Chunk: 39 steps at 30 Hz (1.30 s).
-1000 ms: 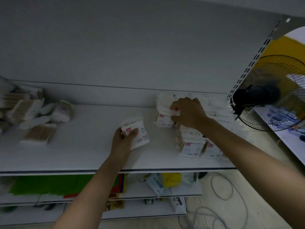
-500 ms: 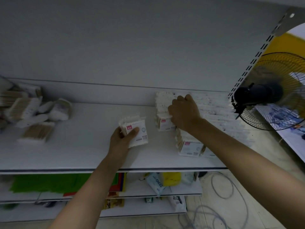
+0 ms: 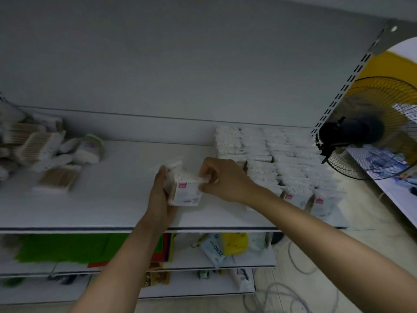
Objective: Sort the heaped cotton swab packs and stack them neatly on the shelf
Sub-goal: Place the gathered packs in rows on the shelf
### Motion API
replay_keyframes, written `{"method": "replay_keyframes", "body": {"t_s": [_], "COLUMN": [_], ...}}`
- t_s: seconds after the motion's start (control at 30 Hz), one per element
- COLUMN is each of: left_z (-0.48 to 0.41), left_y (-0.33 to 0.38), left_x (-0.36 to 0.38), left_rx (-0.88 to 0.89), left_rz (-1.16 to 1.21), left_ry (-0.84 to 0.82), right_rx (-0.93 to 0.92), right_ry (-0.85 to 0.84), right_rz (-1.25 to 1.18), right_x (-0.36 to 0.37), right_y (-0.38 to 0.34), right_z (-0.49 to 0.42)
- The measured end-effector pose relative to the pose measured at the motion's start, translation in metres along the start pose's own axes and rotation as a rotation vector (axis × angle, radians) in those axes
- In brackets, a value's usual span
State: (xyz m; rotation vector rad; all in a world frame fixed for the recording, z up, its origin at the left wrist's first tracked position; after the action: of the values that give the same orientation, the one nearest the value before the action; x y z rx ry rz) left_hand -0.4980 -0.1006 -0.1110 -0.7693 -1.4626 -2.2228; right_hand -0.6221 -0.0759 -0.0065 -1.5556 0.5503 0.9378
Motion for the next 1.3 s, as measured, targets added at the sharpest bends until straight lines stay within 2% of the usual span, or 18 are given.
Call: {"method": "replay_keyframes", "body": {"t_s": [0.13, 0.27, 0.37, 0.53, 0.6, 0.67, 0.73, 0.8, 0.9, 0.97, 1.07, 1.13, 1.23, 1.3], "left_z": [0.001, 0.002, 0.001, 0.005, 0.007, 0.013, 0.021, 0.027, 0.027, 0.024, 0.021, 0.015, 0.01, 0.007], "left_y": [-0.004, -0.005, -0.005, -0.001, 0.0, 0.004, 0.003, -0.002, -0.018, -0.027, -0.031, -0.031, -0.029, -0.03], "left_x": [-0.004, -0.008, -0.01, -0.007, -0.004, 0.005, 0.015, 0.027, 0.043, 0.055, 0.074, 0.077, 0.068, 0.068], "left_rx": [0.002, 0.015, 0.044, 0.088, 0.112, 0.16, 0.204, 0.252, 0.323, 0.368, 0.453, 0.479, 0.439, 0.419], "left_rz": [0.043, -0.037, -0.088, -0.106, -0.187, -0.389, -0.553, -0.69, -0.895, -0.932, -1.013, -1.042, -0.993, -1.023], "left_ry": [0.033, 0.115, 0.12, 0.104, 0.088, 0.044, -0.008, -0.068, -0.098, -0.073, -0.028, 0.002, 0.079, 0.095], "right_rx": [0.067, 0.14, 0.112, 0.115, 0.111, 0.104, 0.098, 0.085, 0.016, 0.021, 0.101, 0.114, 0.116, 0.079], "right_ry": [0.086, 0.115, 0.155, 0.071, 0.048, 0.041, 0.052, 0.146, 0.503, 0.664, 0.748, 0.765, 0.78, 0.824], "right_rz": [0.187, 0.446, 0.658, 0.931, 0.991, 1.03, 1.016, 0.915, 0.605, 0.405, 0.118, 0.031, 0.006, 0.123], "right_x": [-0.047, -0.083, -0.083, -0.067, -0.06, -0.057, -0.06, -0.07, -0.084, -0.079, -0.048, -0.024, -0.003, -0.004], "right_y": [0.014, 0.036, 0.039, 0.042, 0.044, 0.045, 0.044, 0.04, 0.035, 0.044, 0.067, 0.075, 0.085, 0.083], "right_z": [0.013, 0.017, 0.012, -0.003, -0.009, -0.014, -0.013, 0.0, 0.051, 0.089, 0.128, 0.142, 0.151, 0.151]}}
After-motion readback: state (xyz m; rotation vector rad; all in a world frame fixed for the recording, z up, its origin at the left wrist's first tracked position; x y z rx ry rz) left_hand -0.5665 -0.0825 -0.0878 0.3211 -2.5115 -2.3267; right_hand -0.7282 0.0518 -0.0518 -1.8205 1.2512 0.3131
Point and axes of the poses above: each hand's wrist, its own z-axis away from the middle knuckle, its own x-axis out of the palm, y = z × x, the point moved 8 cm from there along -z, towards the middle knuckle, and after that the axes turned 3 degrees about -x, right-handed, at the moved point
